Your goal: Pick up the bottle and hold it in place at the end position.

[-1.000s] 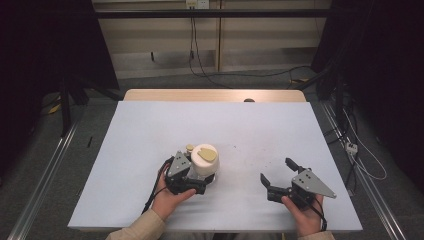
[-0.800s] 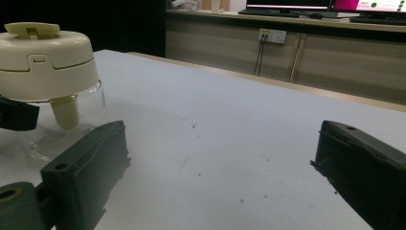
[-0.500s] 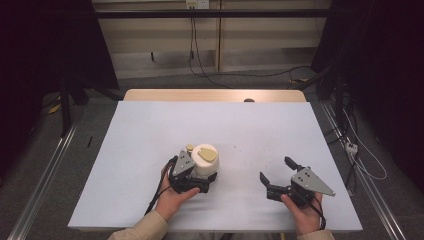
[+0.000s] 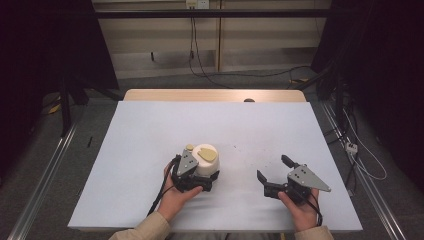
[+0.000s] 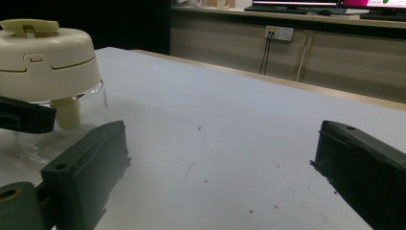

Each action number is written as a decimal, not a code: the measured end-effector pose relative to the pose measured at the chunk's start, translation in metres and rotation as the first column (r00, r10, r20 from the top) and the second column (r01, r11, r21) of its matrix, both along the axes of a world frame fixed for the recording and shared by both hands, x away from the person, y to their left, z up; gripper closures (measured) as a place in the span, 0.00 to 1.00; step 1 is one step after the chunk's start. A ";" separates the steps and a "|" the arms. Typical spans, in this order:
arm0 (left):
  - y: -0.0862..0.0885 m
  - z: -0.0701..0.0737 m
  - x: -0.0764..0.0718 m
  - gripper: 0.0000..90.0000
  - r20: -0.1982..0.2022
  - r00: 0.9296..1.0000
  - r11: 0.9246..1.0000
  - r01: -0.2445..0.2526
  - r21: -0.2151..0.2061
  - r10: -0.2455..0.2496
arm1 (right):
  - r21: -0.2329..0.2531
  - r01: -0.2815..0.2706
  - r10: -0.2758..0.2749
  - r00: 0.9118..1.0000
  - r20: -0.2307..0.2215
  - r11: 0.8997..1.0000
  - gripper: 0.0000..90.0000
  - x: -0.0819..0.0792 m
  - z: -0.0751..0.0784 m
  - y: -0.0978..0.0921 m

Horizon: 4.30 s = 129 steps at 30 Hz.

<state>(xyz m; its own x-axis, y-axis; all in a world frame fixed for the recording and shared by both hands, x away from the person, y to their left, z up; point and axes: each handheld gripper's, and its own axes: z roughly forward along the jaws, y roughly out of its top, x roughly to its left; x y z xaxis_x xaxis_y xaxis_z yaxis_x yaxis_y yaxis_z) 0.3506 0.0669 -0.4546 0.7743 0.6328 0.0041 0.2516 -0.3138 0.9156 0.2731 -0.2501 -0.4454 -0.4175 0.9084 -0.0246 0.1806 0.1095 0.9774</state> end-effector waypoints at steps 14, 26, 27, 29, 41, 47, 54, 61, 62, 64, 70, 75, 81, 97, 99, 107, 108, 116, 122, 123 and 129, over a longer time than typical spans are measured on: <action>-0.005 0.000 0.002 0.05 0.002 1.000 1.000 -0.020 -0.024 0.020 | 0.004 0.005 -0.005 1.000 -0.003 1.000 0.04 0.000 0.000 0.001; -0.006 0.000 0.002 0.05 0.004 1.000 0.999 -0.020 -0.034 0.020 | -0.008 0.005 -0.005 1.000 0.000 1.000 0.04 -0.002 0.000 0.001; -0.006 0.000 0.002 0.05 0.002 1.000 0.999 -0.024 -0.038 0.024 | -0.006 0.006 -0.006 1.000 0.000 1.000 0.04 -0.002 0.000 0.001; -0.007 0.000 0.002 0.05 0.001 1.000 0.999 -0.028 -0.040 0.028 | -0.010 0.010 -0.010 1.000 0.000 1.000 0.04 -0.002 0.000 0.000; -0.009 0.000 0.002 0.05 -0.006 0.999 0.996 -0.053 -0.065 0.053 | -0.009 0.010 -0.010 1.000 -0.003 1.000 0.04 -0.003 0.000 0.000; -0.007 0.001 0.003 0.06 -0.020 0.998 0.995 -0.060 -0.078 0.059 | -0.012 0.014 -0.014 1.000 0.001 1.000 0.04 -0.004 0.001 0.000; -0.003 0.003 0.004 0.06 -0.048 0.996 0.991 -0.074 -0.108 0.069 | -0.019 0.003 -0.003 1.000 0.004 1.000 0.04 -0.004 0.001 0.001; -0.001 0.011 0.009 0.06 -0.044 0.997 0.991 -0.069 -0.114 0.064 | -0.025 -0.001 0.001 1.000 0.000 1.000 0.04 -0.004 0.001 0.001; -0.002 0.012 0.011 0.06 -0.049 0.997 0.990 -0.070 -0.121 0.064 | -0.026 -0.001 0.001 1.000 0.000 1.000 0.04 -0.004 0.001 0.002; -0.002 0.014 0.013 0.06 -0.040 0.998 0.992 -0.061 -0.111 0.057 | -0.025 -0.002 0.002 1.000 0.000 1.000 0.04 -0.004 0.001 0.002; -0.006 0.020 0.020 0.06 -0.031 0.998 0.992 -0.049 -0.116 0.046 | -0.023 0.000 0.000 1.000 -0.005 1.000 0.04 -0.005 0.000 0.000; -0.011 0.026 0.026 0.06 -0.047 0.998 0.992 -0.034 -0.121 0.029 | -0.020 0.007 -0.007 1.000 -0.006 1.000 0.04 -0.008 0.000 -0.003; -0.012 0.030 0.033 0.06 -0.044 0.998 0.993 -0.037 -0.110 0.033 | -0.021 0.007 -0.007 1.000 -0.006 1.000 0.04 -0.010 0.000 -0.004; -0.021 0.031 0.052 0.06 -0.030 0.999 0.996 -0.037 -0.085 0.035 | -0.017 -0.008 0.008 1.000 -0.012 1.000 0.04 -0.009 0.000 -0.002; -0.022 0.032 0.054 0.06 -0.034 0.999 0.995 -0.040 -0.096 0.037 | -0.017 -0.009 0.009 1.000 -0.011 1.000 0.04 -0.009 0.000 -0.002; -0.030 0.032 0.060 0.06 -0.032 0.999 0.994 -0.032 -0.102 0.029 | -0.012 -0.014 0.014 1.000 -0.014 1.000 0.04 -0.009 -0.001 -0.002; -0.030 0.031 0.061 0.06 -0.033 0.999 0.995 -0.029 -0.100 0.025 | -0.013 -0.012 0.012 1.000 -0.016 1.000 0.04 -0.009 -0.001 -0.002; -0.031 0.027 0.066 0.06 -0.038 0.999 0.995 -0.034 -0.089 0.031 | -0.008 -0.015 0.014 1.000 -0.016 1.000 0.04 -0.010 -0.001 -0.002; -0.031 0.025 0.070 0.06 -0.042 0.998 0.994 -0.049 -0.097 0.045 | -0.009 -0.020 0.020 1.000 -0.015 1.000 0.04 -0.010 -0.001 -0.002; -0.031 0.024 0.071 0.06 -0.043 0.998 0.994 -0.049 -0.097 0.045 | -0.009 -0.020 0.020 1.000 -0.016 1.000 0.04 -0.009 -0.001 -0.002; -0.032 0.026 0.075 0.06 -0.030 0.999 0.996 -0.046 -0.078 0.044 | -0.012 -0.025 0.024 1.000 -0.018 1.000 0.04 -0.010 -0.001 -0.002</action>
